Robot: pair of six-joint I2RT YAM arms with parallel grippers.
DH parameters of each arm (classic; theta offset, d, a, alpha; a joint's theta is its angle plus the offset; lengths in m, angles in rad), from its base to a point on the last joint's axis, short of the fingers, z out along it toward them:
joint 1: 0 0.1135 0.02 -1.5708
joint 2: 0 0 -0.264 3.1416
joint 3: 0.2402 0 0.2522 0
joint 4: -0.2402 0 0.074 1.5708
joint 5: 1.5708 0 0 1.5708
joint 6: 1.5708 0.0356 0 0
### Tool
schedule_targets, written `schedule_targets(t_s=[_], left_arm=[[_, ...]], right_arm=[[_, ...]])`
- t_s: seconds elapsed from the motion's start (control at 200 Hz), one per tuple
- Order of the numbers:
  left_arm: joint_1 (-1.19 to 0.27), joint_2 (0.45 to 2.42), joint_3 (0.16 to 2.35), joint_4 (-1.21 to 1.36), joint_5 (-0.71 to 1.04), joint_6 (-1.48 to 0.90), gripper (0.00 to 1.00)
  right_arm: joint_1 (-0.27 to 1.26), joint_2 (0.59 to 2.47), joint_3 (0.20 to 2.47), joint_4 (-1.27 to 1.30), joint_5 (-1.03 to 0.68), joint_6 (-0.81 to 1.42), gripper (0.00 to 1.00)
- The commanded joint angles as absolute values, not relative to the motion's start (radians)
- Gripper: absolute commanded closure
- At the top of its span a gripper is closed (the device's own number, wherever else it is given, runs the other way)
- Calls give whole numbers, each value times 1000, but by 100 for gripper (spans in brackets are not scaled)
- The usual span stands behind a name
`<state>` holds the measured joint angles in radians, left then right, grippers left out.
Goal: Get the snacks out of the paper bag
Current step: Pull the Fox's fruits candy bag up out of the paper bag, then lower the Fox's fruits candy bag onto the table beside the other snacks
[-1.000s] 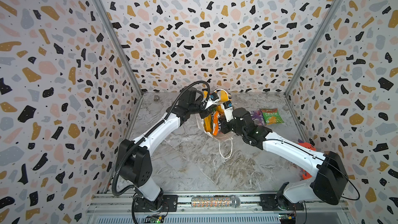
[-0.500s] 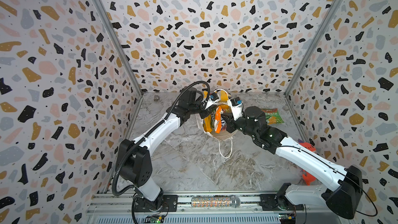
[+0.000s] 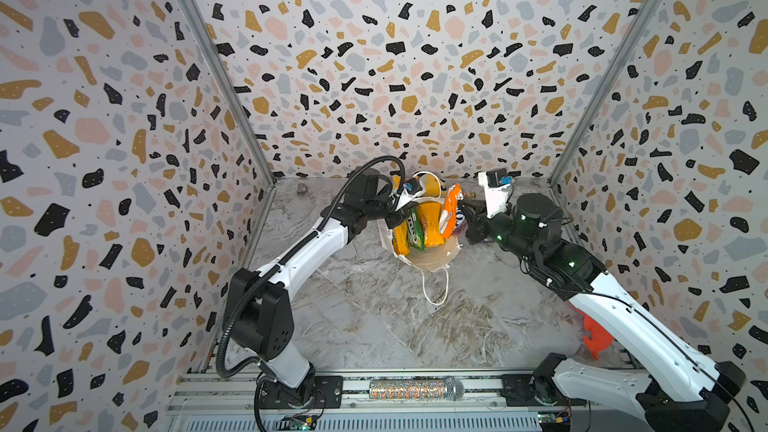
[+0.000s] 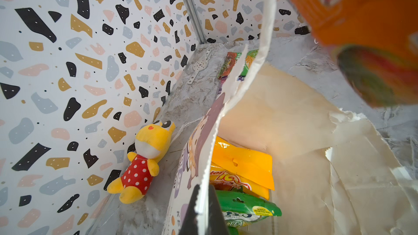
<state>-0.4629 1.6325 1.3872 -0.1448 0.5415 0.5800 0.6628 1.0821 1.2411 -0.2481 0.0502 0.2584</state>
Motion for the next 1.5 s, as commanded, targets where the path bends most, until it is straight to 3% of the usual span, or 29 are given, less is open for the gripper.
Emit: schedule_targets(t_s=[0.0, 0.285, 0.471, 0.636, 0.826, 1.236, 1.372, 1.432, 1.497], left_arm=[[-469, 1613, 1382, -85, 582, 564, 100], [-469, 1603, 1372, -70, 593, 558, 100], [-469, 1596, 1368, -78, 586, 564, 100], [-469, 1600, 1364, -76, 588, 568, 100], [-470, 1613, 1367, -74, 588, 571, 100], [-469, 1613, 1364, -78, 587, 573, 100], [-469, 1606, 1355, -78, 583, 574, 100], [-469, 1602, 1351, -80, 579, 574, 100], [-469, 1599, 1345, -77, 574, 574, 100]], right_arm=[[615, 1038, 1289, -311, 126, 284, 100], [353, 1092, 1217, -424, 146, 340, 100], [296, 1168, 1103, -446, 193, 379, 100], [290, 1229, 1045, -452, 256, 368, 100], [294, 1300, 995, -435, 195, 339, 100], [396, 1506, 971, -414, 275, 293, 100], [410, 1490, 975, -390, 185, 292, 60], [429, 1471, 977, -387, 163, 300, 50], [451, 1453, 976, -382, 138, 328, 46]])
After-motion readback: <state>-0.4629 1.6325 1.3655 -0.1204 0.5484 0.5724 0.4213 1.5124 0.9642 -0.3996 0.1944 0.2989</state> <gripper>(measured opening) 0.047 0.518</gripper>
